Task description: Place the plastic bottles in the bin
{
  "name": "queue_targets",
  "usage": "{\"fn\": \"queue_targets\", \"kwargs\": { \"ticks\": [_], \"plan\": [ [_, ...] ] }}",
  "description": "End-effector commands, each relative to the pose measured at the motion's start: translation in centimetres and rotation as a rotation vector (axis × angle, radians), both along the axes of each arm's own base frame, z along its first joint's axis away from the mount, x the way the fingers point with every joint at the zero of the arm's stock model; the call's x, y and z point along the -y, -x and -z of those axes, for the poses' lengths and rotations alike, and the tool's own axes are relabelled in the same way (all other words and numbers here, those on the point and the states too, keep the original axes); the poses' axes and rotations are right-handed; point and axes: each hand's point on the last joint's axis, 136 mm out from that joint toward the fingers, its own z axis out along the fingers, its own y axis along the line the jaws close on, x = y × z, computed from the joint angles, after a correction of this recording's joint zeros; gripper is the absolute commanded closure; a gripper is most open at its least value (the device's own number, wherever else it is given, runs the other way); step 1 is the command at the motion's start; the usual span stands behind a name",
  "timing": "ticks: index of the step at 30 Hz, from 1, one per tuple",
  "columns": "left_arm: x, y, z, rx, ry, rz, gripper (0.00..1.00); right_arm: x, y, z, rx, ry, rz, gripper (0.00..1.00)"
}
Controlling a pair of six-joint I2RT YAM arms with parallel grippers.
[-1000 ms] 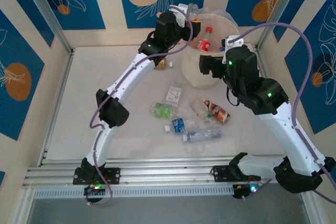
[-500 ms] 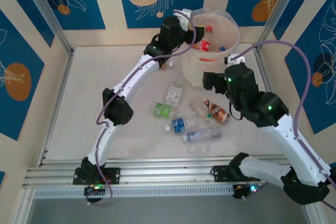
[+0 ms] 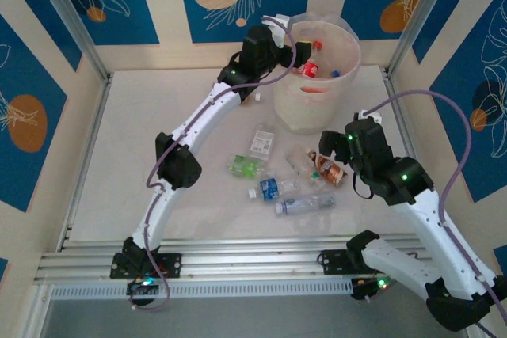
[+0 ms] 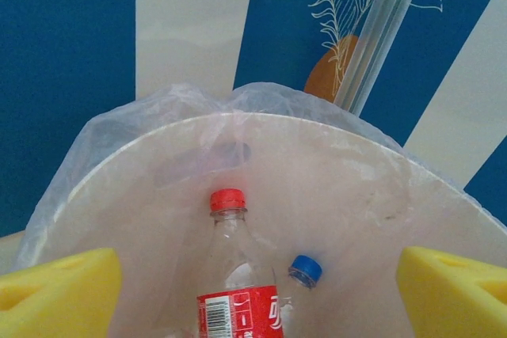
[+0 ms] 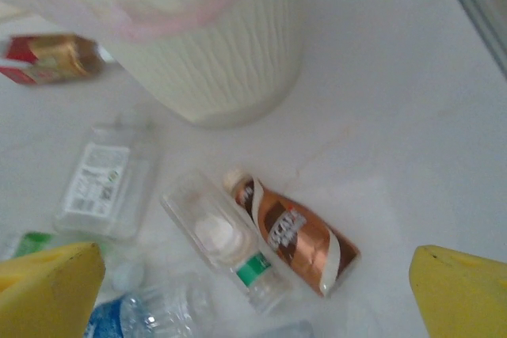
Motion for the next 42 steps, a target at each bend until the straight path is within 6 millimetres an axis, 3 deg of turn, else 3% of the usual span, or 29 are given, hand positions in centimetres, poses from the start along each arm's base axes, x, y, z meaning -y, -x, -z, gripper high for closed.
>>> {"fn": "queue_targets", "kwargs": {
  "ticks": [1, 12, 18, 22, 27, 34, 38, 42],
  "plan": [
    [-2.2, 1.6, -6.1, 0.084, 0.032, -0.011, 0.02, 0.0, 1.0, 2.1, -0.071, -0.086, 0.025, 0.00],
    [-6.9, 5.2, -9.0, -0.006, -0.051, -0.102, 0.01, 1.5, 0.6, 9.8, -0.262, -0.167, 0.107, 0.04],
    [-9.6, 8.4, -8.5, -0.069, -0.062, -0.119, 0.01, 3.3, 0.6, 13.5, -0.396, -0.202, 0.180, 0.08],
    [-12.0, 11.6, -8.4, -0.037, 0.001, -0.124, 0.00, 4.0, 0.2, 14.7, -0.438, -0.224, 0.196, 0.06],
    [-16.2, 15.1, -6.4, -0.038, 0.019, -0.196, 0.00, 4.3, -0.5, 16.1, -0.495, -0.222, 0.181, 0.06],
    [-21.4, 18.0, -1.3, -0.109, -0.047, -0.341, 0.00, 3.8, -0.9, 17.9, -0.593, -0.200, 0.126, 0.06],
    [-22.6, 18.7, 0.1, -0.136, -0.065, -0.377, 0.01, 3.0, -1.0, 18.6, -0.625, -0.226, 0.084, 0.05],
    [-22.7, 18.9, 0.2, -0.148, -0.070, -0.373, 0.00, 2.6, -1.2, 19.0, -0.651, -0.220, 0.073, 0.03]
  ]
}}
